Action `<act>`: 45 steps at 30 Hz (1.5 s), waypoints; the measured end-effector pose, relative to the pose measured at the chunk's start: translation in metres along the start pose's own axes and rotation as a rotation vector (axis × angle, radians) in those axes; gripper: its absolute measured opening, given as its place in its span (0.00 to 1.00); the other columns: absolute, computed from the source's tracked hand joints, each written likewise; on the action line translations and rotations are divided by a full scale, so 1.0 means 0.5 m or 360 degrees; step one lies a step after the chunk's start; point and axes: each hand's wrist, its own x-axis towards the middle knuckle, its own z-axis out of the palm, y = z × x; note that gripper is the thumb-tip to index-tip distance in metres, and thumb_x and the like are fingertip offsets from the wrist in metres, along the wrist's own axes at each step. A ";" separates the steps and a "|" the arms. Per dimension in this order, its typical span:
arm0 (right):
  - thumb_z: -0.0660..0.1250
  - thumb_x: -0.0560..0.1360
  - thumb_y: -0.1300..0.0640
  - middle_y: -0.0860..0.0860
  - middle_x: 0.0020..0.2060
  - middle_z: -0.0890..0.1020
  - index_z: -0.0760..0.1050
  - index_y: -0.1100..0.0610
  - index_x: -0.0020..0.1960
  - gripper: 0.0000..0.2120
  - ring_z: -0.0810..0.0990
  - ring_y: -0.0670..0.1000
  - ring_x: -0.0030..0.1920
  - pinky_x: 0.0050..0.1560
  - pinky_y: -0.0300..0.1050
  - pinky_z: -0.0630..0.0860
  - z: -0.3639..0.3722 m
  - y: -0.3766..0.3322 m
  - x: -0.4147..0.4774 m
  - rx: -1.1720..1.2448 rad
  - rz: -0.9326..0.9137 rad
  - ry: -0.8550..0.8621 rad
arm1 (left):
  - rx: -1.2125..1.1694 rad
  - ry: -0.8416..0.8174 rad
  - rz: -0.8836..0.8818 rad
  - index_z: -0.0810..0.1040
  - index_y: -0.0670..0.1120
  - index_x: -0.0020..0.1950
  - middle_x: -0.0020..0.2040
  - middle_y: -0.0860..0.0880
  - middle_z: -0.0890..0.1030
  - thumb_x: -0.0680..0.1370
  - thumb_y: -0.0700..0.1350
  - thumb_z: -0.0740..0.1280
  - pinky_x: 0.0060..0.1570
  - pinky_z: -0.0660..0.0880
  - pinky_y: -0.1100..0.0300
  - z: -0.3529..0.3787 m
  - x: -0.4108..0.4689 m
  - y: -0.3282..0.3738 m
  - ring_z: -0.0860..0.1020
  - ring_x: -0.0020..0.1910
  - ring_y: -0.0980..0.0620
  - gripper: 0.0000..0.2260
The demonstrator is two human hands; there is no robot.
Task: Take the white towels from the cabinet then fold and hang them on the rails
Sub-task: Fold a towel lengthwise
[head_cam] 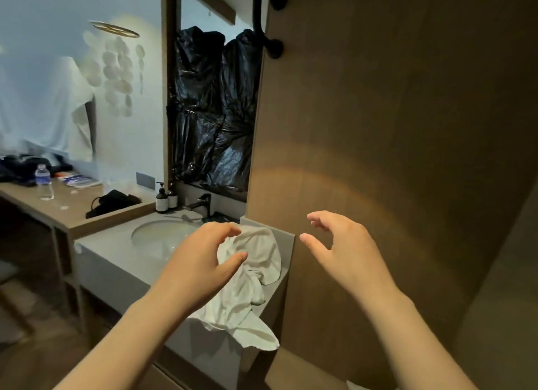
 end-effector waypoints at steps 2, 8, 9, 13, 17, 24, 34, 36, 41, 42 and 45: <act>0.67 0.78 0.47 0.44 0.59 0.79 0.74 0.50 0.66 0.19 0.76 0.45 0.60 0.59 0.40 0.72 0.035 0.007 0.037 0.0036 -0.0045 -0.0043 | 0.0045 0.0012 -0.0037 0.73 0.54 0.65 0.60 0.59 0.75 0.77 0.55 0.67 0.55 0.66 0.70 0.009 0.023 -0.026 0.72 0.56 0.63 0.18; 0.66 0.78 0.48 0.43 0.59 0.79 0.73 0.49 0.67 0.18 0.76 0.44 0.60 0.59 0.40 0.72 0.128 0.060 0.152 0.0168 -0.0123 -0.0100 | 0.0161 0.0047 -0.0157 0.73 0.55 0.65 0.60 0.59 0.75 0.77 0.56 0.66 0.54 0.67 0.69 0.051 0.114 -0.082 0.72 0.57 0.62 0.17; 0.66 0.78 0.48 0.43 0.59 0.78 0.73 0.49 0.67 0.18 0.76 0.44 0.60 0.58 0.40 0.72 0.142 0.072 0.171 0.0183 -0.0131 -0.0119 | 0.0170 0.0055 -0.0170 0.73 0.55 0.64 0.60 0.59 0.75 0.77 0.56 0.66 0.54 0.67 0.69 0.060 0.132 -0.089 0.72 0.57 0.62 0.17; 0.66 0.78 0.47 0.42 0.60 0.77 0.72 0.48 0.68 0.19 0.75 0.42 0.60 0.58 0.38 0.72 0.201 0.119 0.238 0.0209 -0.0149 -0.0204 | 0.0163 0.0055 -0.0247 0.73 0.54 0.65 0.60 0.59 0.74 0.77 0.56 0.66 0.55 0.67 0.69 0.110 0.188 -0.123 0.72 0.58 0.62 0.17; 0.65 0.78 0.46 0.42 0.60 0.77 0.71 0.47 0.68 0.19 0.74 0.41 0.60 0.57 0.33 0.68 0.266 0.152 0.285 0.0230 -0.0143 -0.0285 | 0.0156 -0.0001 -0.0308 0.71 0.55 0.66 0.61 0.60 0.74 0.77 0.56 0.66 0.57 0.69 0.68 0.157 0.232 -0.170 0.72 0.58 0.62 0.18; 0.65 0.78 0.45 0.41 0.61 0.76 0.71 0.47 0.69 0.20 0.73 0.41 0.61 0.58 0.32 0.68 0.385 0.176 0.342 0.0256 -0.0025 -0.0353 | 0.0069 -0.0085 -0.0347 0.72 0.55 0.66 0.61 0.59 0.74 0.77 0.56 0.66 0.58 0.72 0.65 0.230 0.309 -0.284 0.73 0.56 0.62 0.19; 0.67 0.77 0.46 0.42 0.60 0.78 0.73 0.47 0.68 0.19 0.75 0.41 0.60 0.62 0.39 0.73 0.568 0.121 0.372 0.0292 0.0493 -0.0319 | -0.0085 -0.0419 -0.0239 0.73 0.58 0.64 0.60 0.62 0.73 0.76 0.58 0.66 0.54 0.74 0.67 0.274 0.424 -0.518 0.72 0.52 0.65 0.17; 0.67 0.77 0.47 0.42 0.60 0.78 0.73 0.47 0.68 0.20 0.76 0.42 0.60 0.62 0.41 0.75 0.603 0.105 0.368 0.0276 0.0612 -0.0313 | -0.0130 -0.0514 -0.0217 0.73 0.58 0.65 0.60 0.61 0.73 0.76 0.57 0.66 0.55 0.74 0.66 0.280 0.441 -0.560 0.72 0.52 0.64 0.17; 0.68 0.76 0.46 0.42 0.58 0.79 0.75 0.47 0.66 0.19 0.77 0.41 0.57 0.60 0.40 0.75 0.669 0.084 0.349 0.0279 0.0870 -0.0346 | -0.0231 -0.0677 -0.0181 0.73 0.58 0.64 0.58 0.63 0.73 0.76 0.57 0.66 0.54 0.71 0.69 0.308 0.450 -0.636 0.73 0.52 0.64 0.16; 0.69 0.76 0.47 0.42 0.57 0.80 0.75 0.47 0.65 0.18 0.77 0.41 0.57 0.59 0.40 0.75 0.678 0.084 0.345 0.0279 0.0909 -0.0349 | -0.0257 -0.0711 -0.0194 0.74 0.59 0.63 0.57 0.64 0.73 0.76 0.57 0.67 0.53 0.70 0.70 0.318 0.448 -0.648 0.73 0.51 0.64 0.16; 0.69 0.76 0.47 0.41 0.55 0.80 0.76 0.46 0.63 0.16 0.77 0.40 0.56 0.57 0.39 0.75 0.702 0.091 0.334 0.0292 0.1000 -0.0360 | -0.0350 -0.0783 -0.0230 0.75 0.58 0.61 0.55 0.64 0.74 0.76 0.56 0.67 0.48 0.68 0.73 0.348 0.448 -0.676 0.73 0.49 0.68 0.15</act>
